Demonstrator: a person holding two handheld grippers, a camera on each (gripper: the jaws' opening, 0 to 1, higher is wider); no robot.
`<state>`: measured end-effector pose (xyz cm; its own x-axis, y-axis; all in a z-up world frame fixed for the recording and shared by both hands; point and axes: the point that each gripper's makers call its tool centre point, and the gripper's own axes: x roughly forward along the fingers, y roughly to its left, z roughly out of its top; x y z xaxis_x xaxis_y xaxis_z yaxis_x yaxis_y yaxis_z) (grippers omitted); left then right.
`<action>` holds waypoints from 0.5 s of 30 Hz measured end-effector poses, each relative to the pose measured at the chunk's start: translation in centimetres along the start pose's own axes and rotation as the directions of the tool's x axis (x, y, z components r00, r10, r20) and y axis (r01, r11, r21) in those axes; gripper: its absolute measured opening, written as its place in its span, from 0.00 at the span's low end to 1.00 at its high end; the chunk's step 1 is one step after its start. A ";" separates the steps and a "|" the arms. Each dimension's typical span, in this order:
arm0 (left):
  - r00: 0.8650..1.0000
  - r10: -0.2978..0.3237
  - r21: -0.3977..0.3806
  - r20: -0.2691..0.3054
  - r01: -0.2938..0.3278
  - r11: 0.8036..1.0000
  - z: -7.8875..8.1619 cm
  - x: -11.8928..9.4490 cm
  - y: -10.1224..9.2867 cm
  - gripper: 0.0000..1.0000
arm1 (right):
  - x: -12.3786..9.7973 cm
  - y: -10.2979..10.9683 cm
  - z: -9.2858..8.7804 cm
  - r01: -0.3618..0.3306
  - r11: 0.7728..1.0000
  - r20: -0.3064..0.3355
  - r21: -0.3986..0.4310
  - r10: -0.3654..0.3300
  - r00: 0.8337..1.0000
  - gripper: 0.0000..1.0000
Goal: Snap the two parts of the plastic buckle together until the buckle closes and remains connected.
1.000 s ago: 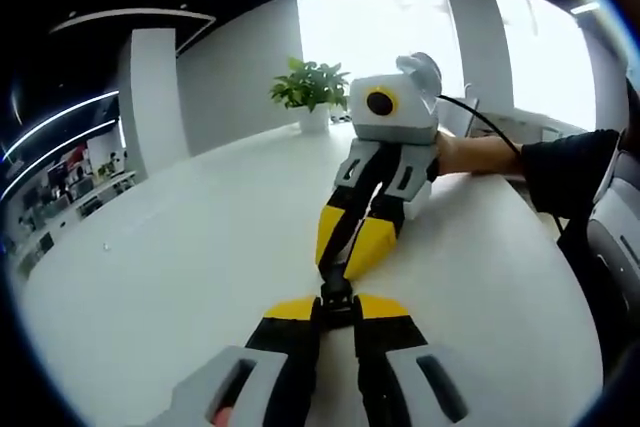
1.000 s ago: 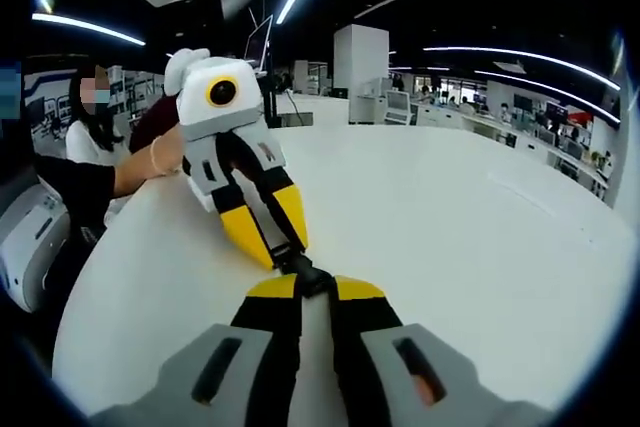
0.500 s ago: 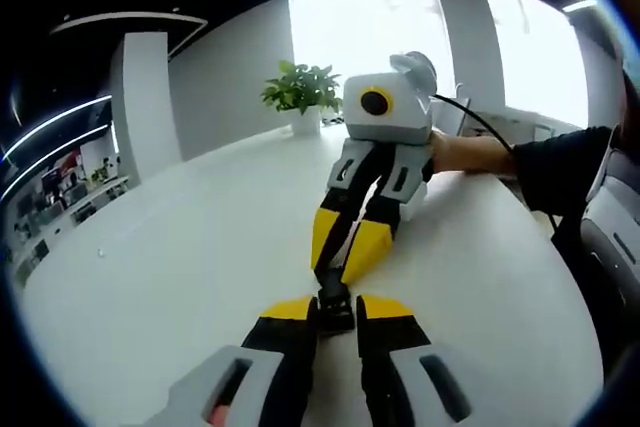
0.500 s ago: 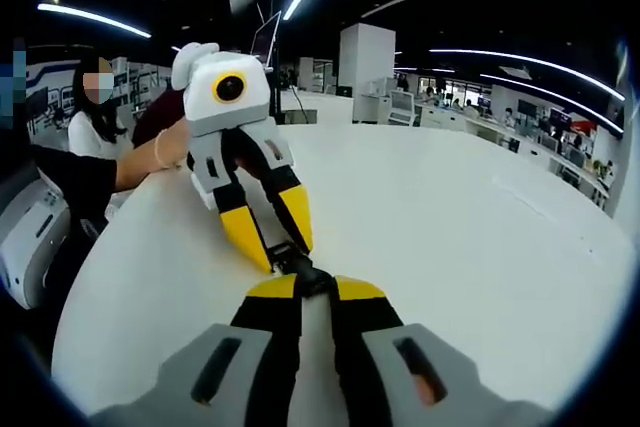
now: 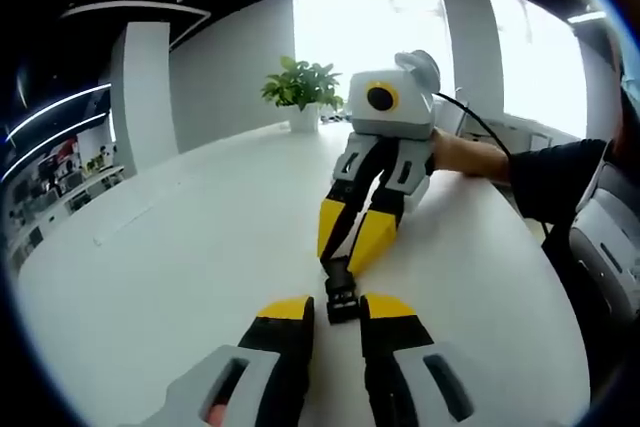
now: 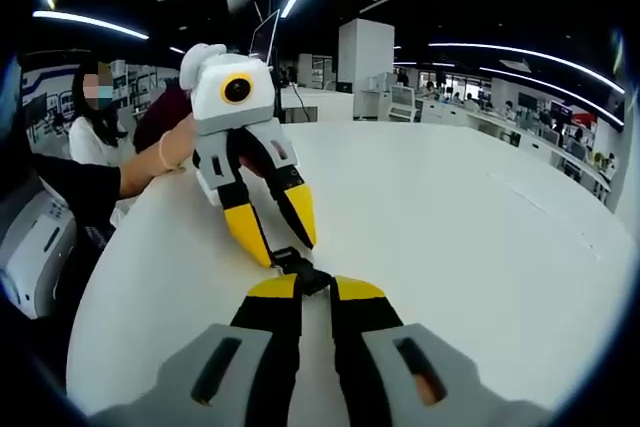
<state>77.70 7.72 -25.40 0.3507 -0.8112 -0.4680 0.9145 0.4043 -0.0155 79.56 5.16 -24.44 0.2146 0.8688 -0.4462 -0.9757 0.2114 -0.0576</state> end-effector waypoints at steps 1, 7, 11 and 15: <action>1.000 -0.004 -0.009 0.001 0.004 1.000 0.0 -0.1 0.0 0.18 | -0.1 0.1 0.1 -0.003 1.000 0.000 -0.001 0.003 1.000 0.11; 1.000 -0.011 -0.007 -0.014 0.011 1.000 -0.3 -0.3 -0.2 0.18 | -0.4 0.7 0.4 -0.022 1.000 0.001 -0.020 0.022 1.000 0.11; 1.000 -0.015 -0.014 -0.020 0.014 1.000 -0.6 -0.3 -0.1 0.18 | -0.9 0.3 0.7 -0.023 0.999 0.012 -0.032 0.024 1.000 0.11; 1.000 -0.022 -0.021 -0.022 0.021 1.000 -0.7 -0.6 -0.1 0.18 | -1.1 -0.3 0.5 -0.043 0.999 0.028 -0.018 0.043 0.999 0.11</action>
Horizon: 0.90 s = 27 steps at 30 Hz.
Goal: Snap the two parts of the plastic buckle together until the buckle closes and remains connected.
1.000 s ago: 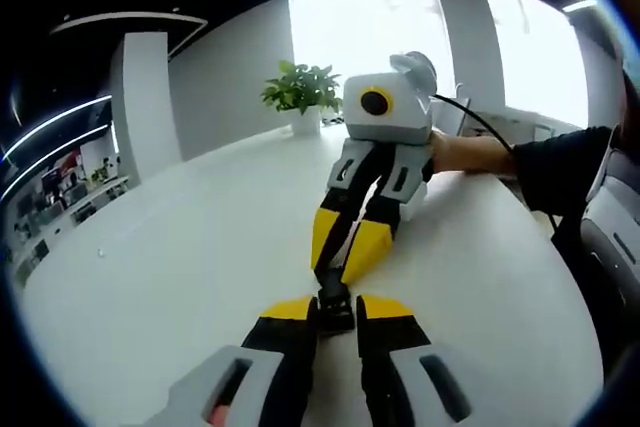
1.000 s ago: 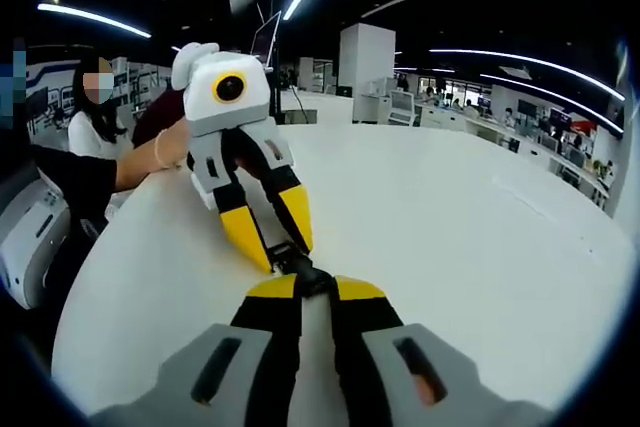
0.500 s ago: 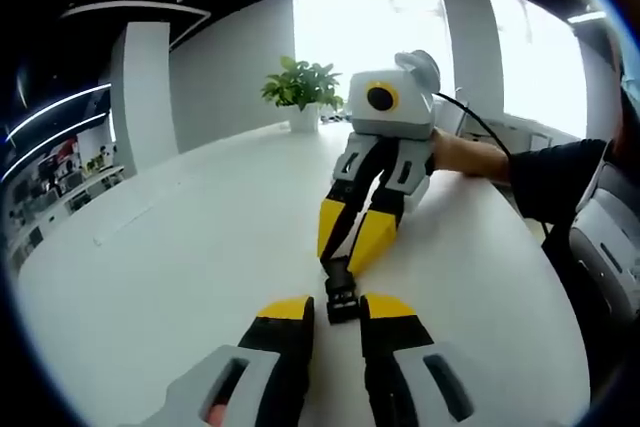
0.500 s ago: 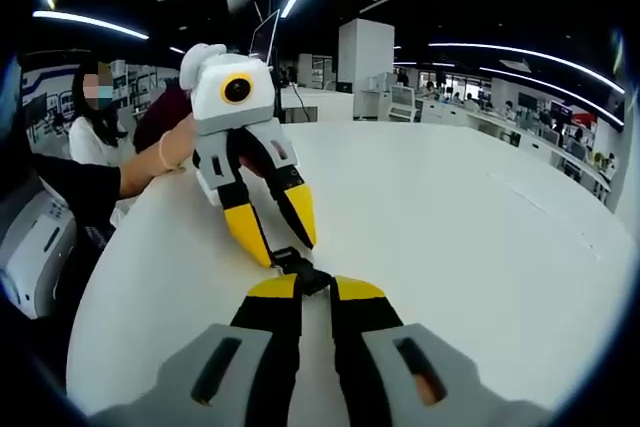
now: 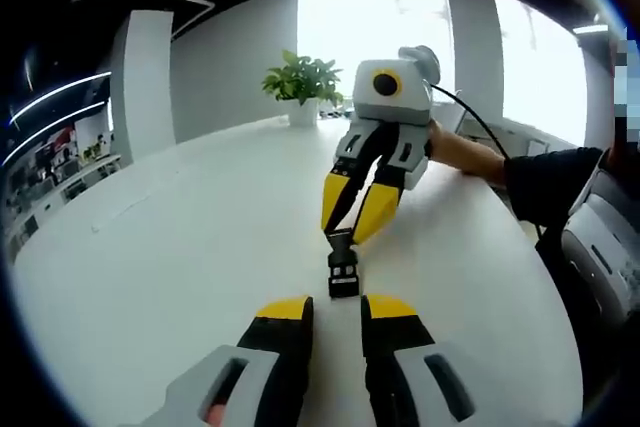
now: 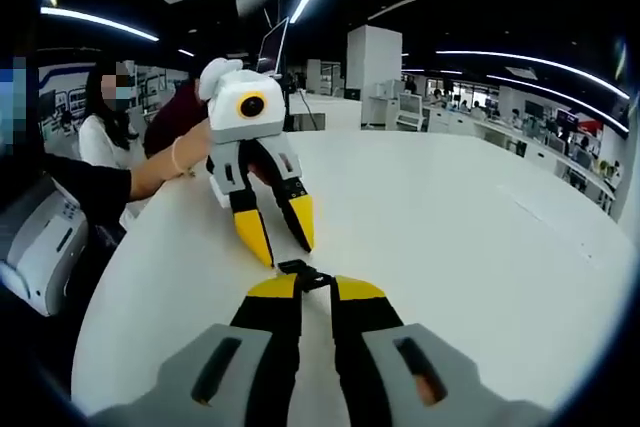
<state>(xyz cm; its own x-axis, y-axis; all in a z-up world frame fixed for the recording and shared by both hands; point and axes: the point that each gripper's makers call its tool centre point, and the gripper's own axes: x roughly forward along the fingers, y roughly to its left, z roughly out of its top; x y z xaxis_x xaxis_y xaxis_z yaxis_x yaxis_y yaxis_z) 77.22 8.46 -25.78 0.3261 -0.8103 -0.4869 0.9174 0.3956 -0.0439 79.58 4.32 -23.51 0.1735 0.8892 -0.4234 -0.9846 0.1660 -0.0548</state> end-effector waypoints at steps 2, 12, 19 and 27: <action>1.000 -0.001 -0.006 0.002 0.001 1.000 -0.1 -0.1 0.1 0.18 | 0.0 -0.2 -0.3 -0.011 1.000 -0.007 0.008 0.011 1.000 0.11; 0.999 -0.031 -0.032 0.027 0.032 0.999 0.3 0.2 -0.4 0.18 | 0.4 0.8 -0.4 -0.036 0.999 -0.030 -0.011 0.036 0.999 0.11; 0.999 -0.032 -0.031 0.028 0.033 0.999 0.3 0.4 -0.6 0.17 | 0.4 0.9 -0.5 -0.037 0.999 -0.042 -0.026 0.035 0.999 0.11; 0.999 -0.040 -0.009 0.030 0.041 0.999 0.4 0.5 -0.7 0.15 | 0.2 1.2 -0.9 -0.091 0.991 -0.042 -0.094 0.088 0.995 0.14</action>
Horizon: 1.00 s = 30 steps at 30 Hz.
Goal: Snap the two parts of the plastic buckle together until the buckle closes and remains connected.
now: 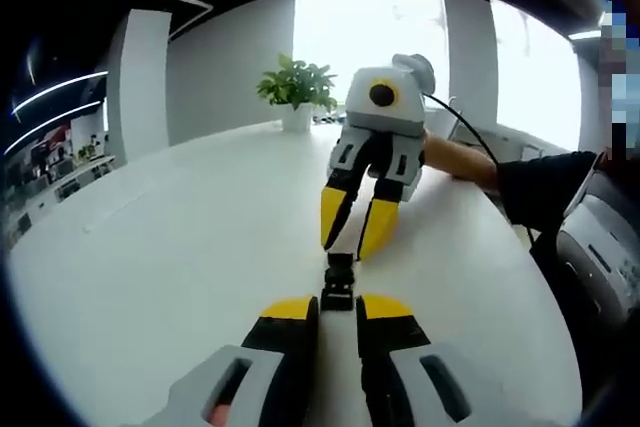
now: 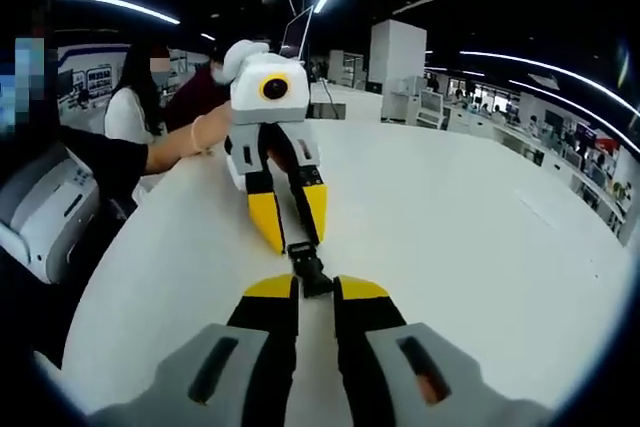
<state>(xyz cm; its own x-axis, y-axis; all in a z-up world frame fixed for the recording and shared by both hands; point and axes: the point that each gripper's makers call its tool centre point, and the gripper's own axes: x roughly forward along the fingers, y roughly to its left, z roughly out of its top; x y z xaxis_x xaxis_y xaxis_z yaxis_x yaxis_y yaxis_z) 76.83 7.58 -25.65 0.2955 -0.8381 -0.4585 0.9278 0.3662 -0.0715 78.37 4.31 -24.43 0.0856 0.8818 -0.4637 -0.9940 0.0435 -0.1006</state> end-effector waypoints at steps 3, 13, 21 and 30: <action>1.000 -0.001 0.002 0.000 0.001 1.000 0.0 0.1 0.0 0.15 | 0.2 -0.1 -0.3 -0.016 1.000 -0.002 0.004 0.016 1.000 0.14; 1.000 0.001 -0.012 0.000 -0.001 1.000 -0.1 0.2 0.0 0.13 | 0.5 0.4 -0.7 -0.043 0.999 0.026 0.014 0.043 0.999 0.13; 1.000 0.010 0.027 -0.008 -0.010 1.000 -0.1 0.4 -0.1 0.12 | 0.6 0.6 -0.7 -0.029 0.999 0.028 0.014 0.028 0.999 0.12; 1.000 0.023 0.039 -0.012 -0.023 0.999 0.0 0.4 -0.2 0.11 | 0.7 0.3 -0.5 -0.011 1.000 0.016 0.001 0.011 1.000 0.10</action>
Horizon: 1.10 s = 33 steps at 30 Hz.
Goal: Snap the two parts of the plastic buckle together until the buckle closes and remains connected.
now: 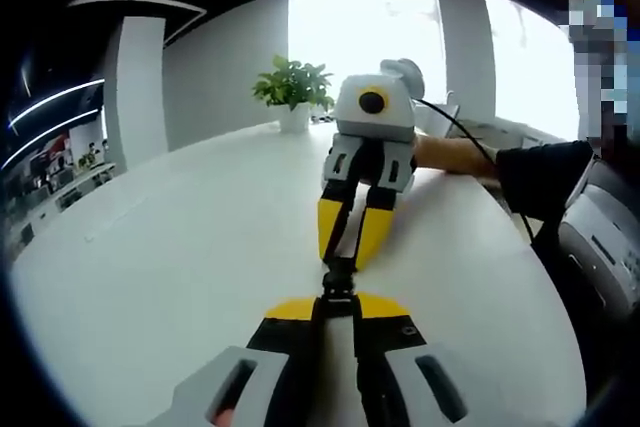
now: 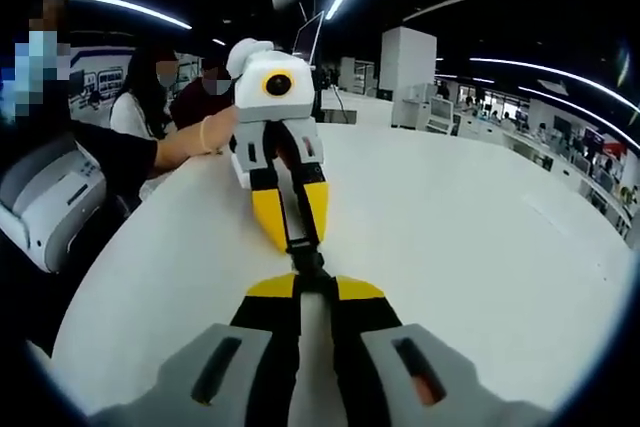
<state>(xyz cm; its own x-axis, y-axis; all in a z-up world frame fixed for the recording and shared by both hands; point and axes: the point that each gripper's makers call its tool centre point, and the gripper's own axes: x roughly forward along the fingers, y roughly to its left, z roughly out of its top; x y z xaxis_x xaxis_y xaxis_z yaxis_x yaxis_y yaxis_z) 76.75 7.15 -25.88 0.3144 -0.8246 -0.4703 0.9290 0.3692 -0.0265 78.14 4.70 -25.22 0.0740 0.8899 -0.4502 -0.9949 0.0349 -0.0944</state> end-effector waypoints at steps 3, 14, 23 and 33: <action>1.000 0.004 0.003 0.001 -0.004 1.000 0.0 -0.1 0.0 0.11 | 0.0 0.0 0.1 0.011 1.000 -0.006 -0.018 -0.011 1.000 0.10; 0.999 -0.036 0.004 0.010 0.036 0.999 0.0 -0.2 -0.2 0.10 | -0.1 0.1 0.3 -0.073 0.991 -0.001 -0.112 0.073 0.997 0.09; 0.999 -0.043 0.028 0.008 0.043 0.999 0.1 -0.2 -0.3 0.10 | 0.0 0.1 0.5 -0.125 0.981 0.010 -0.149 0.128 0.992 0.09; 0.998 -0.056 0.038 0.014 0.055 0.998 0.1 0.0 -0.6 0.10 | 0.2 0.5 0.5 -0.166 0.969 0.011 -0.180 0.171 0.985 0.09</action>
<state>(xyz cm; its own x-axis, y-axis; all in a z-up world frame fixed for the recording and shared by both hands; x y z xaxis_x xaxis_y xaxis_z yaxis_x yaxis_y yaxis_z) 76.23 6.93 -25.78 0.2645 -0.8498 -0.4560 0.9518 0.3063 -0.0186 77.64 5.09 -24.88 -0.0978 0.8875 -0.4502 -0.9645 -0.1961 -0.1770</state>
